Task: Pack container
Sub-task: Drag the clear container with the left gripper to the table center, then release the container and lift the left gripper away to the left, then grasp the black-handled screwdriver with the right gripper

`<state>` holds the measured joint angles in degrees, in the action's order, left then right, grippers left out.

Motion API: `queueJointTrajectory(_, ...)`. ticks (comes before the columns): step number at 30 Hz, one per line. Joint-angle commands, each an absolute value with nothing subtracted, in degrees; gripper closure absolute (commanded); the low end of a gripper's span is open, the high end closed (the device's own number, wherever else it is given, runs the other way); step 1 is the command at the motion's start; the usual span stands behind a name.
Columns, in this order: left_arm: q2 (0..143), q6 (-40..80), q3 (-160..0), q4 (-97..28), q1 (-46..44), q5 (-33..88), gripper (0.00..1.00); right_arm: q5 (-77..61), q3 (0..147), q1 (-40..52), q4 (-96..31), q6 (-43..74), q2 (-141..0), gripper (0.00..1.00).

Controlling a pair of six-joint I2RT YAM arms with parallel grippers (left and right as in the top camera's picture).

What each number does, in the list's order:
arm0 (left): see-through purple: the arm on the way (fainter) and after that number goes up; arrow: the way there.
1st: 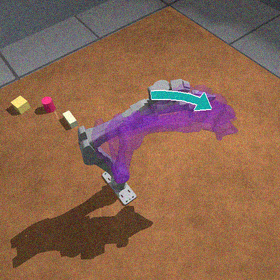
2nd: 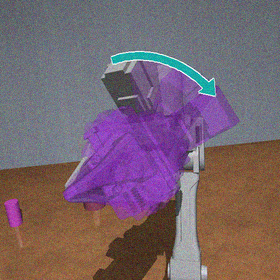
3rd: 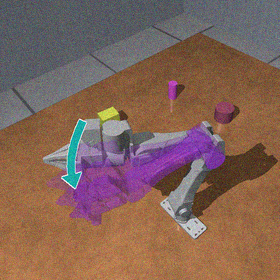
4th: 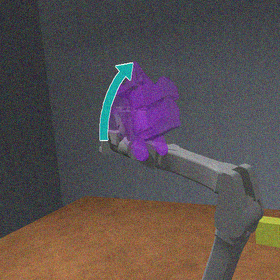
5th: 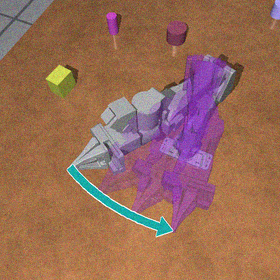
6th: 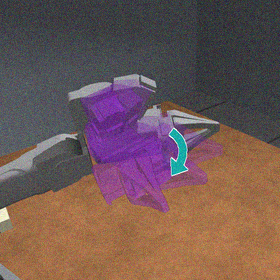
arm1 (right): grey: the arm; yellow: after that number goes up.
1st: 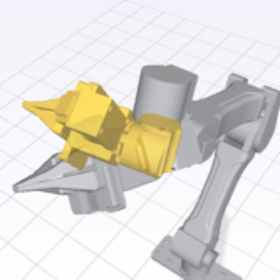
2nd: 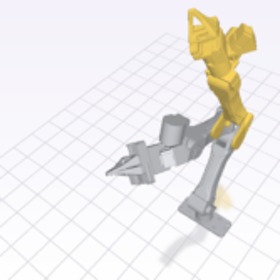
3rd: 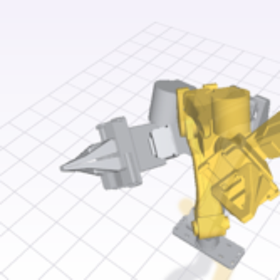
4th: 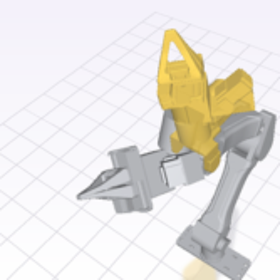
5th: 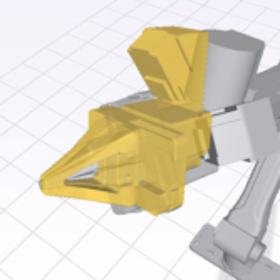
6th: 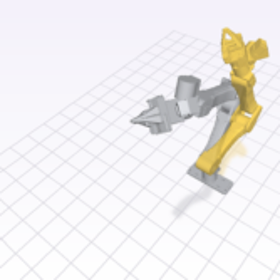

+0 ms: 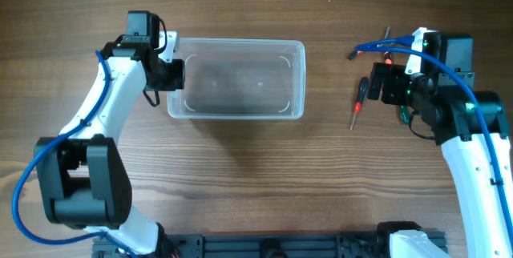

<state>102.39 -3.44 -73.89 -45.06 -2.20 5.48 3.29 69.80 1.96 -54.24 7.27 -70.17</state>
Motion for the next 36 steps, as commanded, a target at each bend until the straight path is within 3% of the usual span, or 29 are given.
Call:
queueJointTrajectory(1, 105.1, -0.6, -74.2, -46.1, -1.5, 6.6, 0.96, 4.4, 70.9, 2.0, -54.5, 7.5, -69.7, 0.0)
queueJointTrajectory(4, 106.5, -0.6, -74.1, -46.5, -1.9, 6.6, 0.96, 4.5, 70.9, 2.0, -54.8, 7.5, -69.7, 0.0)
queueJointTrajectory(5, 106.6, -0.6, -74.1, -46.4, -2.0, 6.6, 0.92, 4.5, 70.9, 2.0, -54.9, 7.5, -69.7, 0.0)
queueJointTrajectory(8, 106.6, -0.6, -74.1, -46.4, -2.0, 6.6, 0.46, 4.4, 70.9, 2.0, -55.2, 7.5, -69.7, 0.0)
queueJointTrajectory(9, 106.6, -0.6, -74.1, -46.4, -2.0, 6.6, 0.41, 4.2, 70.9, 2.0, -55.4, 7.5, -69.7, 0.0)
queueJointTrajectory(10, 106.6, -0.6, -74.1, -46.2, -2.0, 6.6, 0.25, 3.8, 70.9, 2.0, -55.6, 7.5, -69.7, 0.0)
queueJointTrajectory(14, 105.6, -0.6, -74.7, -47.0, -2.1, 6.6, 0.01, 3.8, 70.9, 2.0, -55.6, 7.7, -69.7, 0.0)
queueJointTrajectory(24, 83.7, -0.3, -84.6, -56.0, -1.0, 3.3, 0.0, -1.5, 70.9, 2.0, -58.8, 11.4, -69.9, 0.0)
queueJointTrajectory(27, 79.4, 4.3, -84.6, -57.3, 4.9, 2.3, 0.0, -7.6, 70.9, 2.0, -60.2, 14.7, -72.7, 0.0)
queueJointTrajectory(33, 80.2, 5.2, -84.6, -55.8, 15.6, 2.3, 0.0, -3.8, 70.8, 2.0, -55.3, 19.0, -84.2, 0.0)
queueJointTrajectory(36, 81.1, 5.2, -84.6, -54.0, 16.8, 2.3, 0.0, -3.4, 70.8, 2.0, -51.5, 22.6, -92.2, 0.0)
